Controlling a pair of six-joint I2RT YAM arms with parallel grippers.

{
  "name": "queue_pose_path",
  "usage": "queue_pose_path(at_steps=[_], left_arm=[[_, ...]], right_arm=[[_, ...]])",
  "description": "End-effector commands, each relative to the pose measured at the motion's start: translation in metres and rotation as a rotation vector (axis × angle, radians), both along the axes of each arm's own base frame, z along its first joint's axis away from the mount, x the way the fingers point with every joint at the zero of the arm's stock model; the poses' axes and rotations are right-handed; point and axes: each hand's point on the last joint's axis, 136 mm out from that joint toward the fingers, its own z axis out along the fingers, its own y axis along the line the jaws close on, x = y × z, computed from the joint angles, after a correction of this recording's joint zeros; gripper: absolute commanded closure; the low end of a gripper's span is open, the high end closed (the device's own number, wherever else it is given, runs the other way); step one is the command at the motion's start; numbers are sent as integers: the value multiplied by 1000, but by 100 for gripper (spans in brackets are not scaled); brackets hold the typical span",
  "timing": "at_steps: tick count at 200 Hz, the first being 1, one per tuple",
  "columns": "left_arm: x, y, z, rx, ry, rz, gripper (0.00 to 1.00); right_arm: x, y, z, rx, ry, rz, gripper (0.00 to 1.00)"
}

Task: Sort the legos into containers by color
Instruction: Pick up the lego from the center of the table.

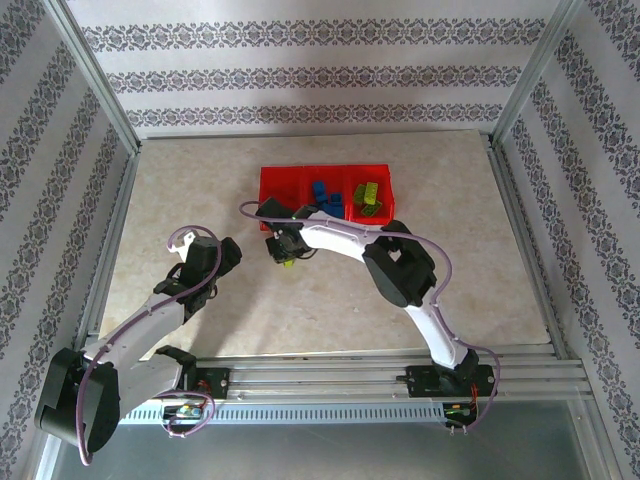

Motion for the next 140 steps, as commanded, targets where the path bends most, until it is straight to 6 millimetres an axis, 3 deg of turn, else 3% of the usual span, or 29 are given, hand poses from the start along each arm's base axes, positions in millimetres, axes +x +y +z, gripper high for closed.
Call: queue_pose_path(at_steps=[1, 33, 72, 105, 140], left_arm=[[4, 5, 4, -10, -23, 26, 0], [5, 5, 5, -14, -27, 26, 0], [5, 4, 6, -18, -28, 24, 1], [6, 3, 7, -17, -29, 17, 0], [7, 2, 8, -13, -30, 10, 0]], right_arm=[[-15, -21, 1, -51, 16, -4, 79], [-14, -46, 16, -54, -15, -56, 82], [-3, -80, 53, -47, -107, -128, 83], [13, -117, 85, -43, -188, -202, 83], [34, -160, 102, -34, -223, -291, 82]])
